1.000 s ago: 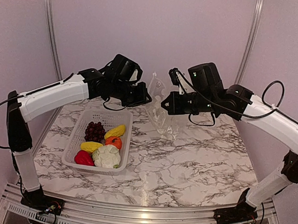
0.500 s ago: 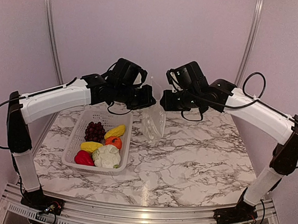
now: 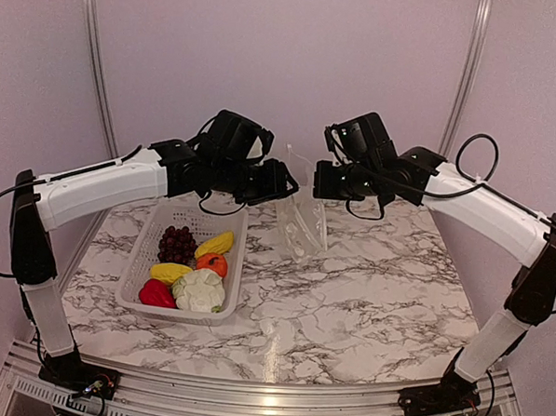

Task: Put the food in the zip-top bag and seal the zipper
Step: Open the zipper food storage bag, then pick up the fake vegetable from the bin.

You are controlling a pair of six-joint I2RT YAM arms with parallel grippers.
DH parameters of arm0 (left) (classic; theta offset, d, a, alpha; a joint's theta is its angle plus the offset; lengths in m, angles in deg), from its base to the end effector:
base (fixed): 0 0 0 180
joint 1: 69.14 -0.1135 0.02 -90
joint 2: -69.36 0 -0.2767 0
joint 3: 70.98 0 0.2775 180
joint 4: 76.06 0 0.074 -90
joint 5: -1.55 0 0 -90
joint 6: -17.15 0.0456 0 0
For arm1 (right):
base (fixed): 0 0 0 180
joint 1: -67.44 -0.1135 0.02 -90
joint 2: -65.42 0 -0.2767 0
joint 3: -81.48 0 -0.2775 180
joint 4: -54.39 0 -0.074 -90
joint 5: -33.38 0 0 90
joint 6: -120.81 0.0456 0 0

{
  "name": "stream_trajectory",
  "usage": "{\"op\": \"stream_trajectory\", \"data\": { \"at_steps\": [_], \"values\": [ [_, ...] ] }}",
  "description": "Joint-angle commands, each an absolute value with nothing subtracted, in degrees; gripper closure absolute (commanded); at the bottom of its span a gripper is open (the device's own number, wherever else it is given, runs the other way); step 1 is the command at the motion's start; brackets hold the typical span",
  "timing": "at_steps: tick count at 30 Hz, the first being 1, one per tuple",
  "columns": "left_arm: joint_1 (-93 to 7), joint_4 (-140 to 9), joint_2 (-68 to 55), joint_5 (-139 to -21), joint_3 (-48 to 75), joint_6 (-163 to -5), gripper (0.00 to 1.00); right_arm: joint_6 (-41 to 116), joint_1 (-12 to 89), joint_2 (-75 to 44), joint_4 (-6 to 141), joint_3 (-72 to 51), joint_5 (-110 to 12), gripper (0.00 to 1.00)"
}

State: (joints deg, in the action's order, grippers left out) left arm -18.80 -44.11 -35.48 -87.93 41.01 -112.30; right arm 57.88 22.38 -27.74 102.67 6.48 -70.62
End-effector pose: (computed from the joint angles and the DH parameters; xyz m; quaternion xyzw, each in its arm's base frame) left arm 0.3027 -0.3658 0.3653 0.0824 0.8384 -0.3830 0.3790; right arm 0.2918 0.2767 0.3765 -0.0843 0.8838 0.1753 0.4255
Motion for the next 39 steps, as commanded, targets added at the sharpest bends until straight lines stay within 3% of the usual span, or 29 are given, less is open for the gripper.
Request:
{"op": "stream_trajectory", "data": {
  "at_steps": [1,5,17,24,27,39],
  "values": [
    [-18.67,-43.49,-32.65,-88.18,40.34,-108.26,0.42,54.62,23.14,-27.04,101.74,9.3,-71.8,1.0],
    [-18.77,-41.01,-29.84,-90.42,38.83,-103.98,0.28,52.22,25.49,-27.43,103.82,10.64,-72.58,1.0],
    [-20.92,-23.62,-12.15,-88.94,20.04,-97.99,0.1,47.7,31.04,-25.02,104.59,6.27,-68.61,1.0],
    [-27.9,-18.93,-5.23,-81.31,9.83,-97.25,0.07,48.3,31.09,-25.1,103.12,4.38,-63.71,1.0],
    [-29.85,-18.66,-3.43,-80.62,6.3,-96.79,0.01,48.14,30.98,-25.43,103.19,4.04,-62.26,1.0],
    [-32.85,-24.66,-2.98,-75.16,-5.91,-94.46,0.03,47.96,31.04,-25.62,103.06,2.78,-58.05,1.0]
  ]
}}
